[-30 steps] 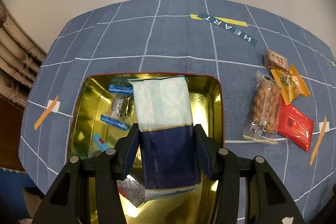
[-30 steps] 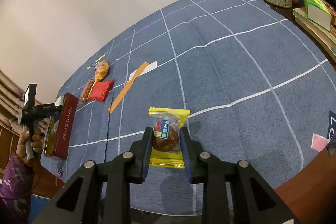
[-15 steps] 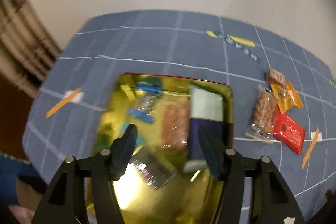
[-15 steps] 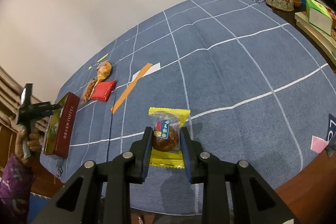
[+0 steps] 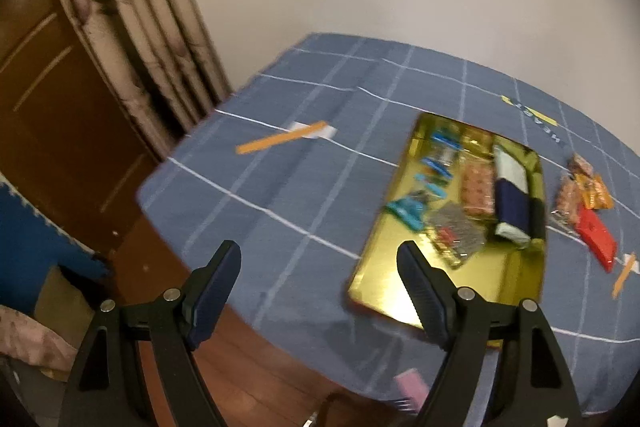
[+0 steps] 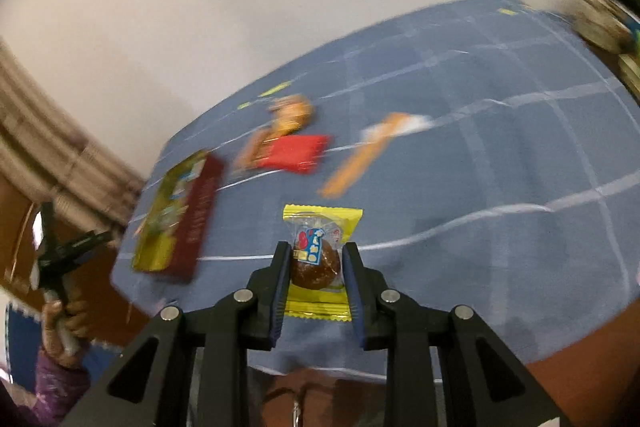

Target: Organize snacks

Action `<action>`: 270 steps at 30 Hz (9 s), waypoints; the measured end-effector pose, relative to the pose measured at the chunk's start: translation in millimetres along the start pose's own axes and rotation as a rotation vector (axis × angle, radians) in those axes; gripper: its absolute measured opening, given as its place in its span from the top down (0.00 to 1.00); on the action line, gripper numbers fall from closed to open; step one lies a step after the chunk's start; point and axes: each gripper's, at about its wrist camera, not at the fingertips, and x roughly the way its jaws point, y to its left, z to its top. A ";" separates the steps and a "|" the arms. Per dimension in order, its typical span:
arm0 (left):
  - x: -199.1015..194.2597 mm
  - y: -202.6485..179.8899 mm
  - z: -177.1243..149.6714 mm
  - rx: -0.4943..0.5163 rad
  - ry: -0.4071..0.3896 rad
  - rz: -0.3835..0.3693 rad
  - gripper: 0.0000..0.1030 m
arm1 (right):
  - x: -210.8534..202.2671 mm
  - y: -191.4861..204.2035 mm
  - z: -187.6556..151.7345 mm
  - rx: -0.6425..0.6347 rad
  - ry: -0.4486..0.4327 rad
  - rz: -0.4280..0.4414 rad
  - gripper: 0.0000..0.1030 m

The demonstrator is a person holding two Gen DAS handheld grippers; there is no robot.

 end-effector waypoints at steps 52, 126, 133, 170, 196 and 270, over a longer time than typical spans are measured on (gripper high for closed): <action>-47.1 -8.4 -18.9 0.078 -0.281 0.090 0.10 | 94.4 127.6 15.0 -0.355 0.076 -0.029 0.66; -38.7 -161.8 9.3 0.292 0.215 -0.615 0.66 | 137.2 38.5 91.9 -0.596 0.207 0.053 0.45; -45.7 -124.3 3.3 0.255 0.190 -0.556 0.66 | 190.8 60.8 95.5 -0.731 0.278 -0.024 0.44; -6.0 -74.0 -8.2 0.190 0.214 -0.484 0.66 | 132.1 63.9 75.7 -0.598 0.192 -0.032 0.53; 16.8 -80.3 1.6 0.191 0.249 -0.479 0.66 | 173.9 55.5 61.4 -0.635 0.314 -0.065 0.55; 38.6 -26.7 6.2 0.120 0.106 -0.073 0.30 | 207.0 224.7 35.8 -0.361 0.318 0.312 0.54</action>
